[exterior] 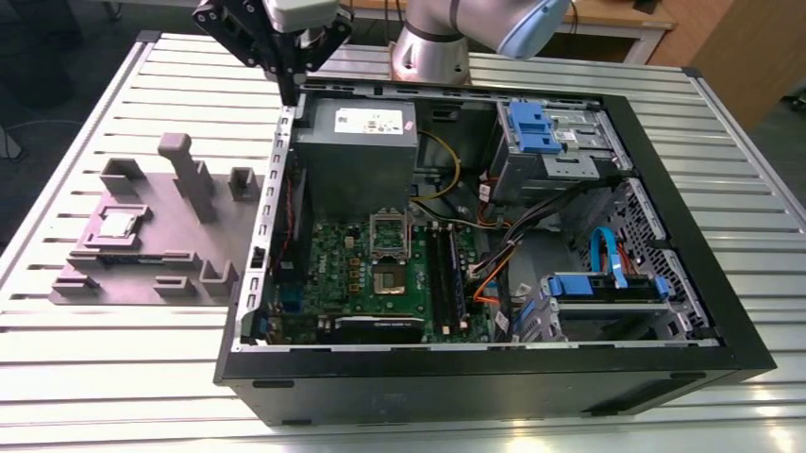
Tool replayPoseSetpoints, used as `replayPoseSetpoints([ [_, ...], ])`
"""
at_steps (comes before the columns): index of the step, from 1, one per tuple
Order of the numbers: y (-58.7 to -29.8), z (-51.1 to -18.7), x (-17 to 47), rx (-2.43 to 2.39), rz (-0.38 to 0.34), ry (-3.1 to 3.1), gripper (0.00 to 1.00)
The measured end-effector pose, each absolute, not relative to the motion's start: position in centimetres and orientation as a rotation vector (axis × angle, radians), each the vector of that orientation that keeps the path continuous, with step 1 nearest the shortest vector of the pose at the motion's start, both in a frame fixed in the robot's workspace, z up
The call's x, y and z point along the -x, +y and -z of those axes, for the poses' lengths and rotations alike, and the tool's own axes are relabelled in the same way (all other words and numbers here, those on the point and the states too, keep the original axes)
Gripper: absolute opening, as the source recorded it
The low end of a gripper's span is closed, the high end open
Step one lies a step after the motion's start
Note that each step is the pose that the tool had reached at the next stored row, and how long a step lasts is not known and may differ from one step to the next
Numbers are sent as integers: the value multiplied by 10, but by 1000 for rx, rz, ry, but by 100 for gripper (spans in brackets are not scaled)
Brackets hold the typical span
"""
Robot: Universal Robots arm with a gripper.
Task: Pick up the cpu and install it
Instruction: 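Reach for the cpu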
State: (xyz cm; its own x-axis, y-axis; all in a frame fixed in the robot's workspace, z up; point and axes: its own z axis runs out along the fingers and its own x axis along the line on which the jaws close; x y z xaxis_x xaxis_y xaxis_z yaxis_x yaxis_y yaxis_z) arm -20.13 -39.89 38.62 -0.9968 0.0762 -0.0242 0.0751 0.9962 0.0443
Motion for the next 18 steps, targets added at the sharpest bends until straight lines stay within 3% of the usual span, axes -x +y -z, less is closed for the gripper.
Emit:
replayPoseSetpoints([
  [18,-399,-386,209,-118,-68,3113,10],
])
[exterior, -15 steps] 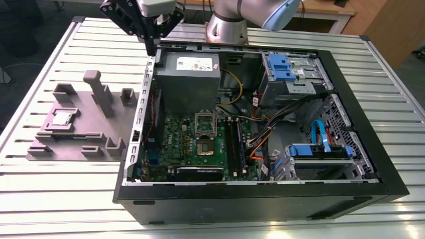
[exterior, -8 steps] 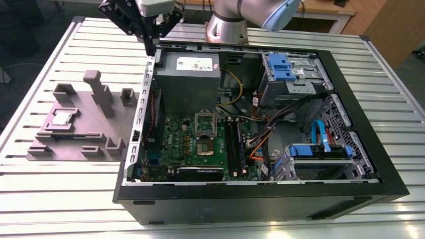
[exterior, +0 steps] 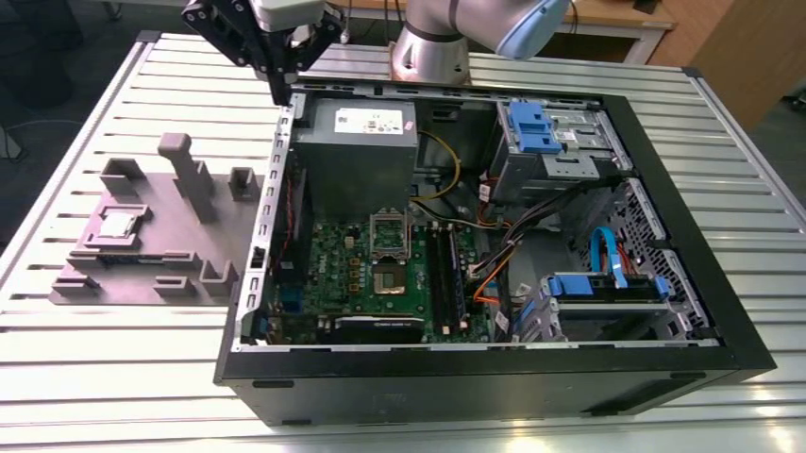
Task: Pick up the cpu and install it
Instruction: 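Reach for the cpu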
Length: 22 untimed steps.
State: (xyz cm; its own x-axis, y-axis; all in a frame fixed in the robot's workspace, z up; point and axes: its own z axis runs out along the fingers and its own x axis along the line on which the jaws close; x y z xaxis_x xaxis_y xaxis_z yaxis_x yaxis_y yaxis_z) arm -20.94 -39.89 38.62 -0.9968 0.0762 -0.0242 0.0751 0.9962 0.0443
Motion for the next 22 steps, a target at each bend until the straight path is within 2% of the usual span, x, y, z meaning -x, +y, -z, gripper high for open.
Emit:
replayPoseSetpoints([
  [22,-399,-386,227,-118,-68,3113,10],
])
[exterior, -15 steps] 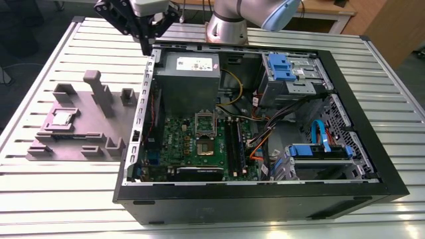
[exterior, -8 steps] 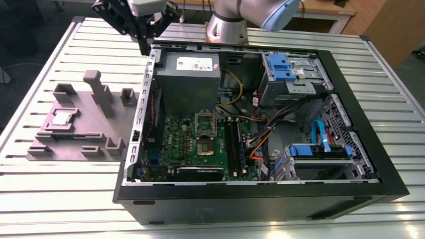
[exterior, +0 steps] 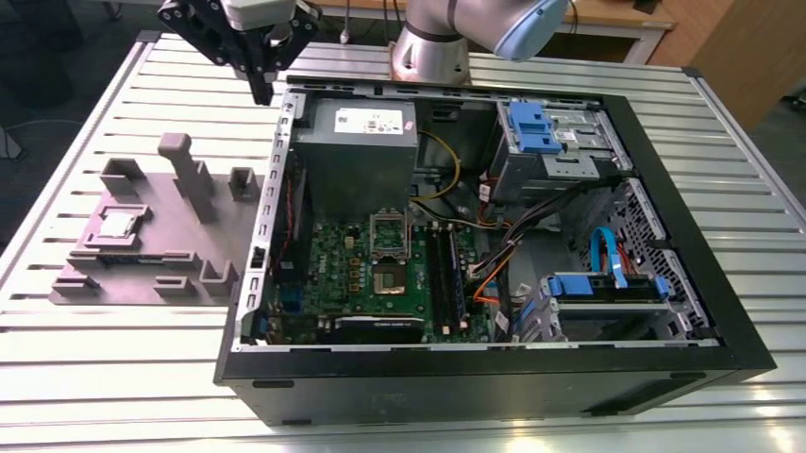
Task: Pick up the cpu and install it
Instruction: 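Reach for the cpu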
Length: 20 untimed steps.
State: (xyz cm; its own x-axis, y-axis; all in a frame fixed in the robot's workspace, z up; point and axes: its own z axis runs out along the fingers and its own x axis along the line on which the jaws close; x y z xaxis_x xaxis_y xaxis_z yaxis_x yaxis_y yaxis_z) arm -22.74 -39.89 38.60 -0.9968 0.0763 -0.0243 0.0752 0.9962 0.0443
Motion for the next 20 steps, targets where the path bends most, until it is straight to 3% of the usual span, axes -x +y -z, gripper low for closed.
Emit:
replayPoseSetpoints([
  [20,-399,-386,235,-118,-68,3113,10],
])
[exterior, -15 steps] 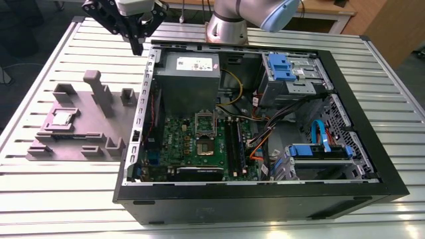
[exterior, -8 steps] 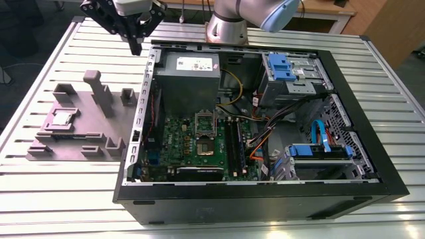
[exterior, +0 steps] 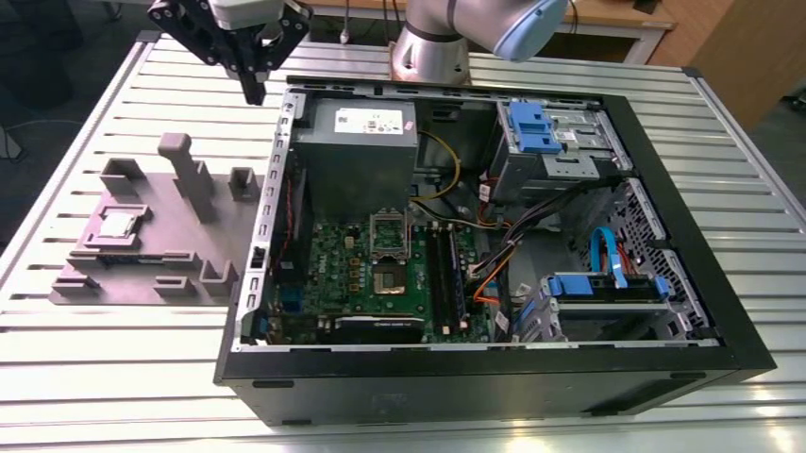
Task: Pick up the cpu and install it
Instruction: 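Reach for the cpu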
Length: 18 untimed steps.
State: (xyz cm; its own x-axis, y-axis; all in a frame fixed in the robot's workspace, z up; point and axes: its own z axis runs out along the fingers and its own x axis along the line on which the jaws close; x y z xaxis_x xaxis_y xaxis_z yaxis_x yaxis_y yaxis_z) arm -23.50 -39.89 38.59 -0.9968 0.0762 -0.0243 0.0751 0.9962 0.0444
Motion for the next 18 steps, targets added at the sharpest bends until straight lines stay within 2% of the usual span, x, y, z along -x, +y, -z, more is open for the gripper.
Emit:
replayPoseSetpoints([
  [18,-399,-386,244,-118,-68,3113,10],
])
